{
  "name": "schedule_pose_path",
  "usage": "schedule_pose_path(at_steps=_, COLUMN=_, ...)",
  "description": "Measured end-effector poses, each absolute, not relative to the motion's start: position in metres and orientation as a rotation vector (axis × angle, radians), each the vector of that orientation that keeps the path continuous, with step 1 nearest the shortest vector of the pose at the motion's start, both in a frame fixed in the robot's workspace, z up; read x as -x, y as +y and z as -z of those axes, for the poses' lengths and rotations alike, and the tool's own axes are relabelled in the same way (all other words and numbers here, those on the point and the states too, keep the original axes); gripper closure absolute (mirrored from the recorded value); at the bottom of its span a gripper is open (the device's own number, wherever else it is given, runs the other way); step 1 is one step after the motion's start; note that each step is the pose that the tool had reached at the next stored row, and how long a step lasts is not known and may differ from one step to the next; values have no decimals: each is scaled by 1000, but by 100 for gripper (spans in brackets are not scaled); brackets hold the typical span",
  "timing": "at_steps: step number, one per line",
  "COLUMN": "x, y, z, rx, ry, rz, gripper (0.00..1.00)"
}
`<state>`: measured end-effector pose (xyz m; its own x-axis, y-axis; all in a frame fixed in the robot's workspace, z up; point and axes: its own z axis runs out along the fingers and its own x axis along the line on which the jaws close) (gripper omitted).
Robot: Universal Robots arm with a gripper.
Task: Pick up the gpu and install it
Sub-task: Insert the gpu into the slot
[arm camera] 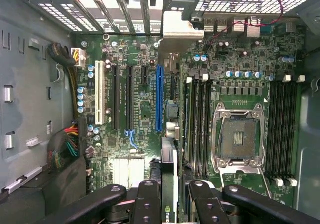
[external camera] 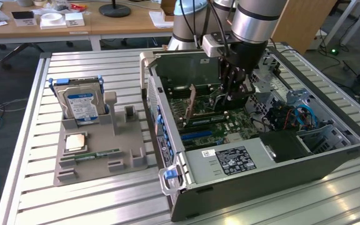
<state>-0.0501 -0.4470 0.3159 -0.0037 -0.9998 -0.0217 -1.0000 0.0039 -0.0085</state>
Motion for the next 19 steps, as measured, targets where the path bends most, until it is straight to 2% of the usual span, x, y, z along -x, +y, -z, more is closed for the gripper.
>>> schedule_pose_path(at_steps=19, x=58, y=-452, z=-303, rx=2206, ry=2207, rz=-15, gripper=74)
